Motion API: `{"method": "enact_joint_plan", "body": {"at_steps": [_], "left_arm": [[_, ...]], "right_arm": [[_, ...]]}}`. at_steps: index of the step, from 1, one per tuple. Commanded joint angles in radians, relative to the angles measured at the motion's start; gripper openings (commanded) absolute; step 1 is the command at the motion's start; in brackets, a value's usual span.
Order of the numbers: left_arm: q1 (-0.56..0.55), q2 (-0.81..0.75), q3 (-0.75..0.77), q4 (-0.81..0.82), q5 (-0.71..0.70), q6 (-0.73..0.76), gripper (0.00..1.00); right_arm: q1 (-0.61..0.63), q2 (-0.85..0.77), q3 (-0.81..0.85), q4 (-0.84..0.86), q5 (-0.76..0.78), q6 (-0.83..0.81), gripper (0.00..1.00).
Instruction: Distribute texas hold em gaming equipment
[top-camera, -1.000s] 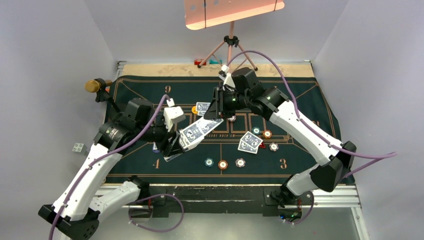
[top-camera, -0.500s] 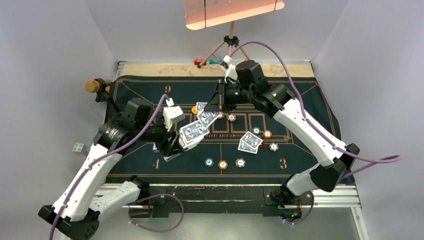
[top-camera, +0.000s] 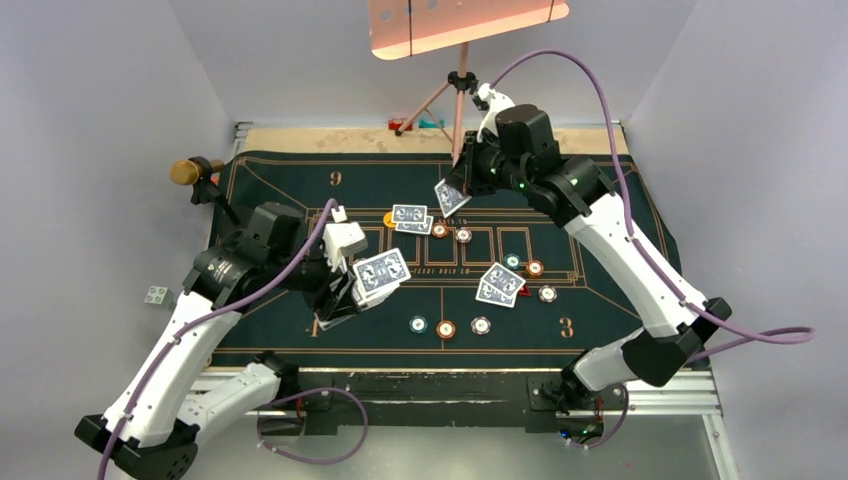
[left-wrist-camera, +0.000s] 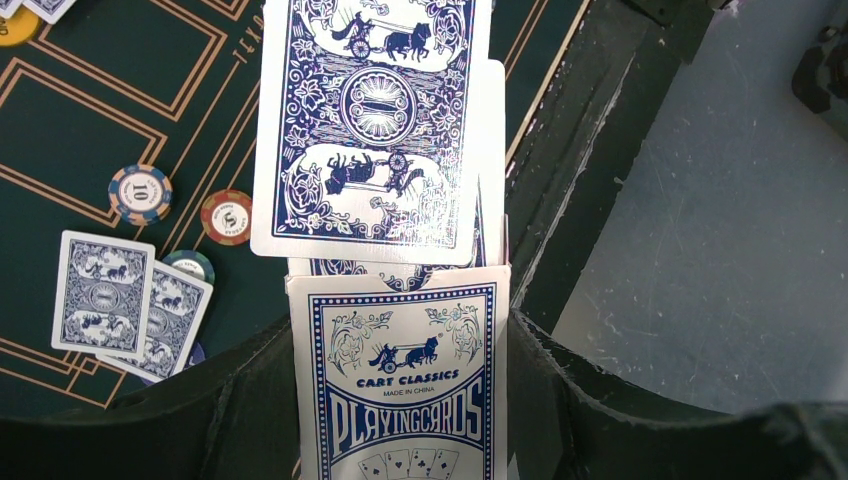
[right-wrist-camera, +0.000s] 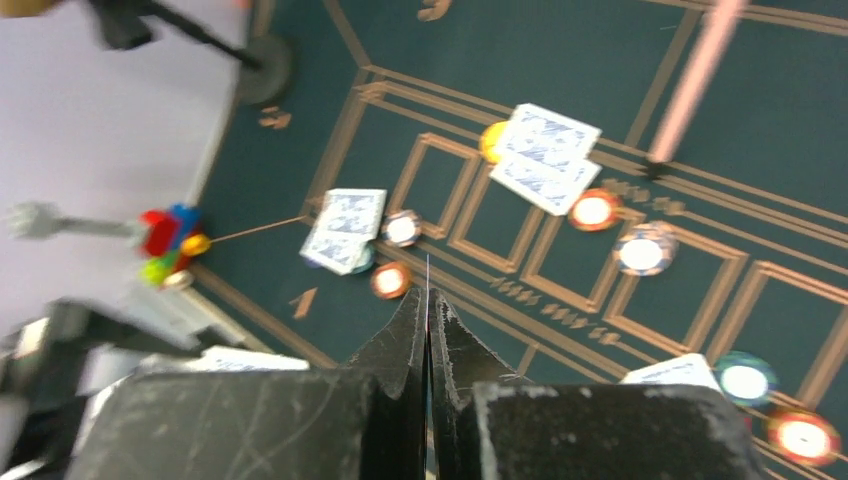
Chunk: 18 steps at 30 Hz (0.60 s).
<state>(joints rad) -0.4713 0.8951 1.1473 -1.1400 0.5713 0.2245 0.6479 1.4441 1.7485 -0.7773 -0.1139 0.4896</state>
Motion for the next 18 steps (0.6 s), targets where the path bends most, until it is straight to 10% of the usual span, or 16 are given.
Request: {"method": "enact_joint_plan", "body": {"at_steps": [1, 18], "left_arm": [[0.007, -0.028, 0.032, -0.035, 0.0, 0.039, 0.04], [0.007, -0.097, 0.11, -0.2, 0.132, 0.114, 0.03]], "right_arm": [[0.03, 0.029, -0.045, 0.024, 0.362, -0.159, 0.0], [0.334, 0.514, 0.0, 0.064, 1.006, -0.22, 0.0]]}}
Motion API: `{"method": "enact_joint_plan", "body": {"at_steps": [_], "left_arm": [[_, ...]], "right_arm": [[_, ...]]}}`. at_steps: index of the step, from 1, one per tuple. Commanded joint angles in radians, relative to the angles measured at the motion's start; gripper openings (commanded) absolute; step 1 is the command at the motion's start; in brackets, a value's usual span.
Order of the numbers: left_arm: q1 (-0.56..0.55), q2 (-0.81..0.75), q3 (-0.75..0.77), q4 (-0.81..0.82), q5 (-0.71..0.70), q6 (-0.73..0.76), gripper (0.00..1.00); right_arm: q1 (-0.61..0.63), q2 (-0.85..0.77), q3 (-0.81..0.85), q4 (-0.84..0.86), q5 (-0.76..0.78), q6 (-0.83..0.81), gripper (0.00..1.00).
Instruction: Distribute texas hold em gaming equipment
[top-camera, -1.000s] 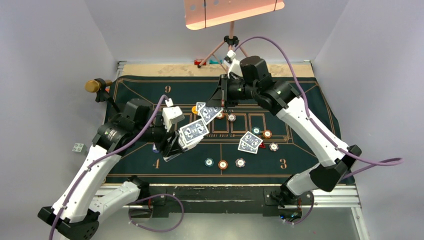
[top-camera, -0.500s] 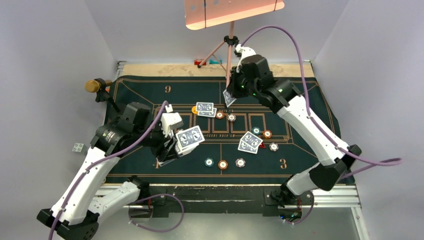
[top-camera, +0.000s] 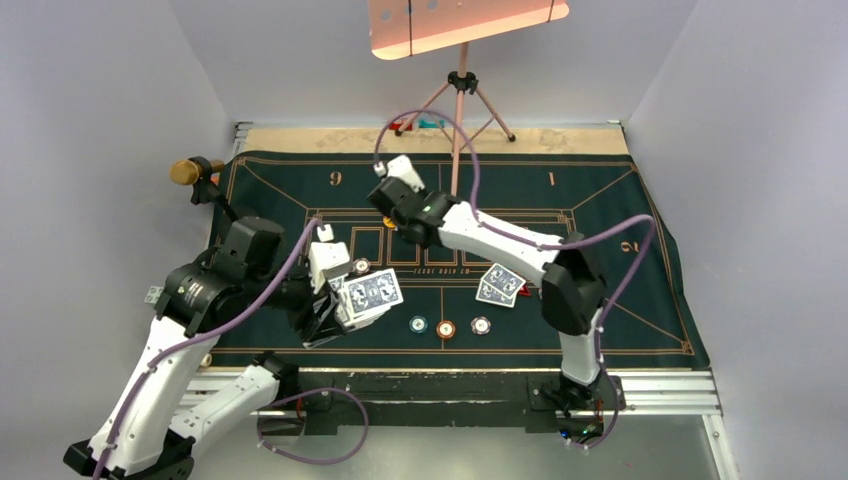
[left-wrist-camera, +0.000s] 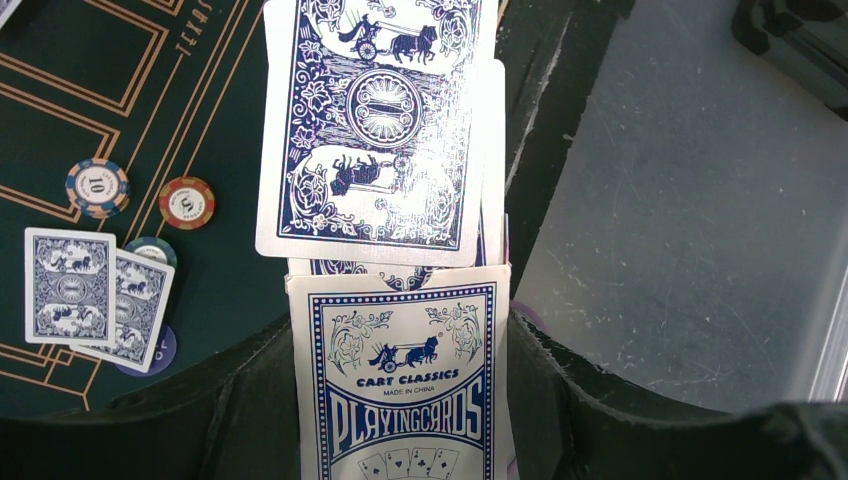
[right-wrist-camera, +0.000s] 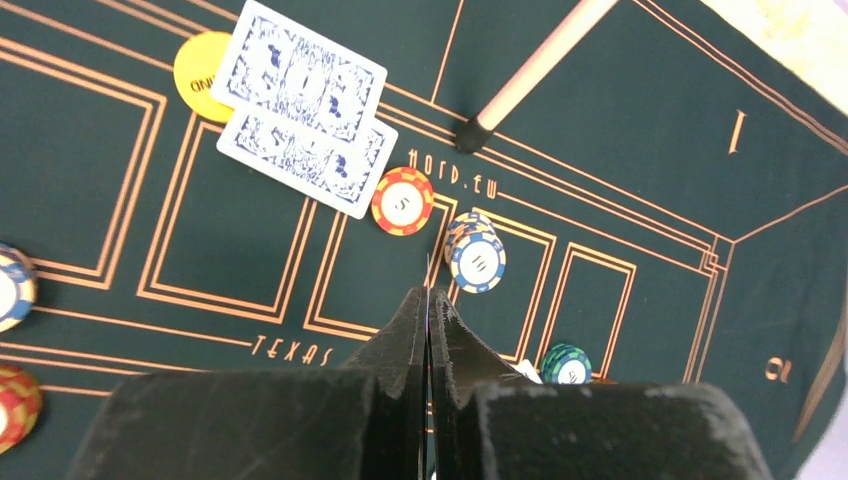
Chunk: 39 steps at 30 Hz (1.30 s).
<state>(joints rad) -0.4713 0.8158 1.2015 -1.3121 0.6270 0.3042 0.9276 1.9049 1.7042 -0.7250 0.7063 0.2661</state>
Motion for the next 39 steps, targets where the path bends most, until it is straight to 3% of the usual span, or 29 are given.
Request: {"method": "enact_joint_plan", "body": {"at_steps": [1, 11, 15, 21, 24, 27, 30, 39], "left_arm": [[0.007, -0.019, 0.059, -0.031, 0.081, 0.035, 0.03], [0.007, -0.009, 0.064, -0.033, 0.094, 0.038, 0.03], [0.007, -0.002, 0.072, -0.036, 0.097, 0.038, 0.03], [0.007, 0.005, 0.071, -0.036, 0.096, 0.038, 0.03], [0.007, 0.01, 0.078, -0.034, 0.096, 0.034, 0.03], [0.007, 0.017, 0.086, -0.033, 0.093, 0.036, 0.04], [0.007, 0.02, 0.089, -0.034, 0.09, 0.034, 0.04], [0.007, 0.019, 0.097, -0.034, 0.092, 0.031, 0.04]], "right_arm": [[0.063, 0.082, 0.056, 0.006, 0.194, 0.009, 0.0], [0.115, 0.281, 0.104, 0.066, 0.212, 0.024, 0.0], [0.116, 0.367, 0.175, -0.001, 0.242, 0.075, 0.0], [0.12, 0.388, 0.164, 0.016, 0.227, 0.087, 0.0], [0.123, 0.39, 0.164, 0.027, 0.203, 0.085, 0.11], [0.127, 0.389, 0.164, 0.038, 0.163, 0.091, 0.38], [0.13, 0.379, 0.161, 0.053, 0.109, 0.099, 0.57], [0.134, 0.299, 0.097, 0.146, -0.12, 0.096, 0.79]]}}
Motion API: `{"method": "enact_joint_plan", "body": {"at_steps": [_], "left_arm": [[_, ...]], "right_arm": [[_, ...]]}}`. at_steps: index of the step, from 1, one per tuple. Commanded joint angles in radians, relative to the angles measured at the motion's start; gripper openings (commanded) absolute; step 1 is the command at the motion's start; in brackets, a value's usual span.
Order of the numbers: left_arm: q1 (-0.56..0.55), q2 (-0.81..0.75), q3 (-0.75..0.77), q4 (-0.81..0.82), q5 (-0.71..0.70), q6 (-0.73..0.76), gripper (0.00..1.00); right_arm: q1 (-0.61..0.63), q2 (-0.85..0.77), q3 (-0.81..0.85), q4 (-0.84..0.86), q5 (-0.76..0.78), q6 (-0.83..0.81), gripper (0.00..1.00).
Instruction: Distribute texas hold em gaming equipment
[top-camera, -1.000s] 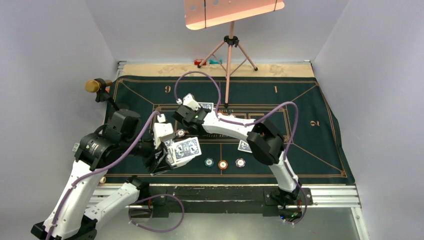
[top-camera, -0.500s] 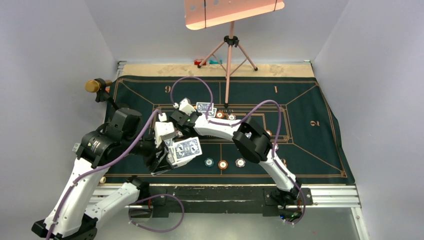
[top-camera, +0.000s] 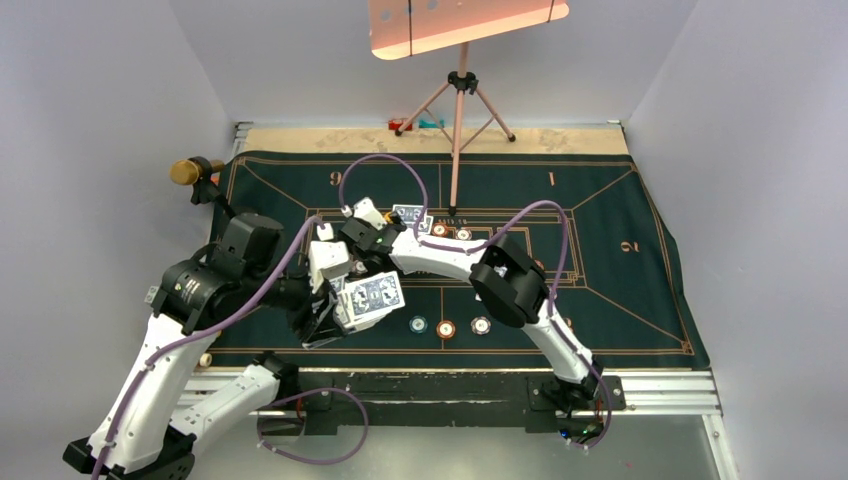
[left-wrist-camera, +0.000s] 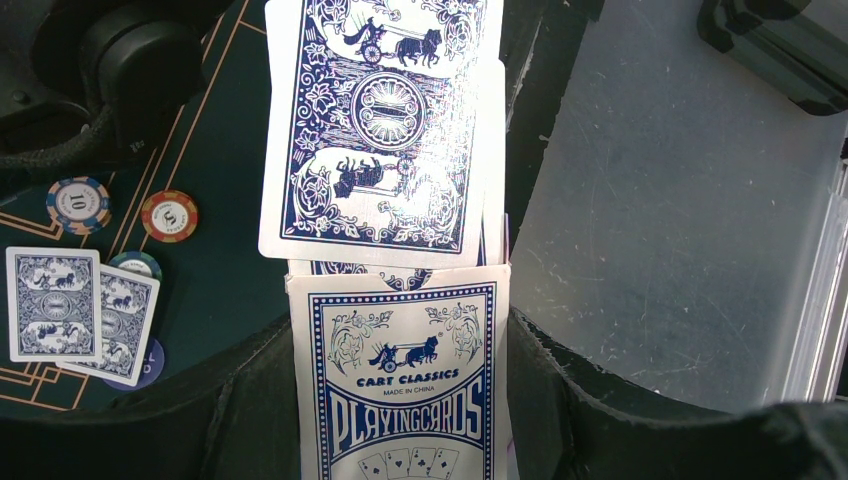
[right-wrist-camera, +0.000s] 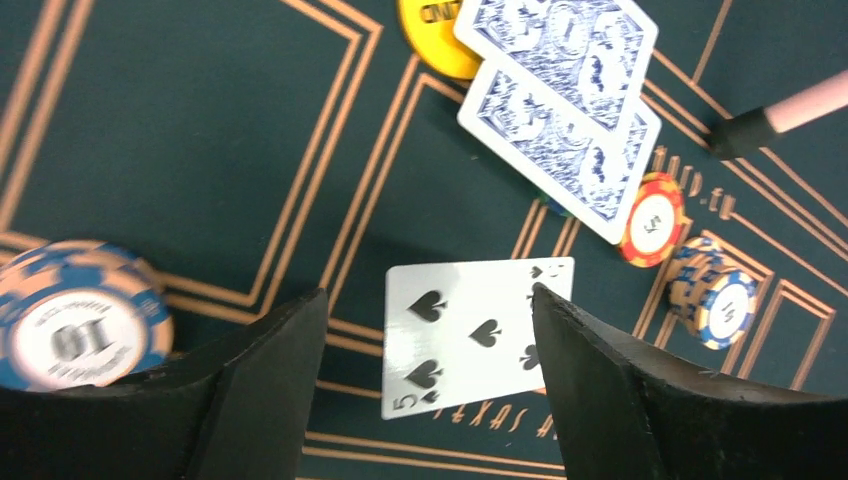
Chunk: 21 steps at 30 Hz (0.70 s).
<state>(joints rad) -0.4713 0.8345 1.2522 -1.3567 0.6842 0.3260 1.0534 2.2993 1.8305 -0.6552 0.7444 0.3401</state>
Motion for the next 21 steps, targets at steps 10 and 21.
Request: {"method": "enact_joint_plan", "body": {"at_steps": [10, 21], "left_arm": [[0.007, 0.0, 0.048, 0.006, 0.037, 0.012, 0.04], [0.007, 0.002, 0.029, 0.019, 0.031, 0.013, 0.04]], "right_arm": [[-0.07, -0.286, 0.003, -0.025, -0.284, 0.055, 0.87], [-0.285, -0.741, -0.205, -0.058, -0.647, 0.175, 0.93]]}}
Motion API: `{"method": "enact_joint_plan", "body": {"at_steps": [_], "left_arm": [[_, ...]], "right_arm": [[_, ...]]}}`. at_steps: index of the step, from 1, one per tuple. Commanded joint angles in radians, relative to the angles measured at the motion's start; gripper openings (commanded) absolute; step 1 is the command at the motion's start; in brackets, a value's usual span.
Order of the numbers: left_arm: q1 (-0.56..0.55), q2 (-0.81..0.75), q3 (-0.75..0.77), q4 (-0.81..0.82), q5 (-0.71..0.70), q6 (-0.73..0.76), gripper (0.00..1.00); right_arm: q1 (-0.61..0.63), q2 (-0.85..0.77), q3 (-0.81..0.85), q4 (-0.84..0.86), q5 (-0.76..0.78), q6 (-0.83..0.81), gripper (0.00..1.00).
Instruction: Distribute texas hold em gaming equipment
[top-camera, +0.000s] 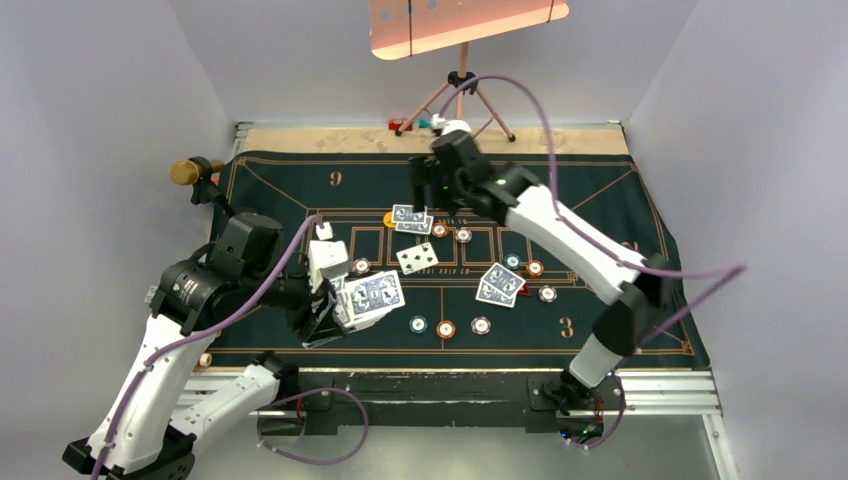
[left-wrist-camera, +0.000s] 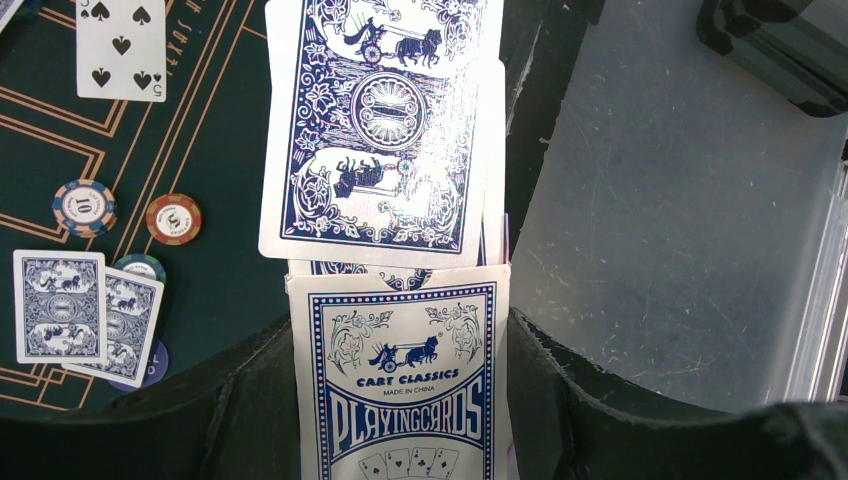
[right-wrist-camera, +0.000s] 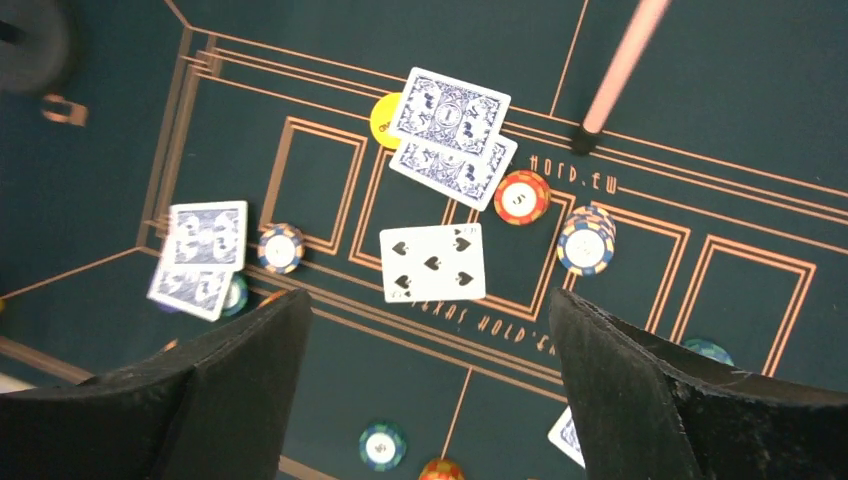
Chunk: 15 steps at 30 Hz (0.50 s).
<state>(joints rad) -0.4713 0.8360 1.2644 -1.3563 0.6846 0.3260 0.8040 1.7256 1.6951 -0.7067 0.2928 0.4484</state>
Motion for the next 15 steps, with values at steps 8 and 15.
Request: {"method": "enact_joint_plan", "body": {"at_steps": [8, 15], "left_arm": [[0.007, 0.017, 0.02, 0.038, 0.015, 0.009, 0.04], [0.007, 0.033, 0.036, 0.038, 0.004, 0.019, 0.04]], "right_arm": [[-0.108, -0.393, -0.196, 0.125, -0.592, 0.177, 0.96], [-0.07, -0.378, -0.243, 0.188, -0.794, 0.258, 0.97]]}}
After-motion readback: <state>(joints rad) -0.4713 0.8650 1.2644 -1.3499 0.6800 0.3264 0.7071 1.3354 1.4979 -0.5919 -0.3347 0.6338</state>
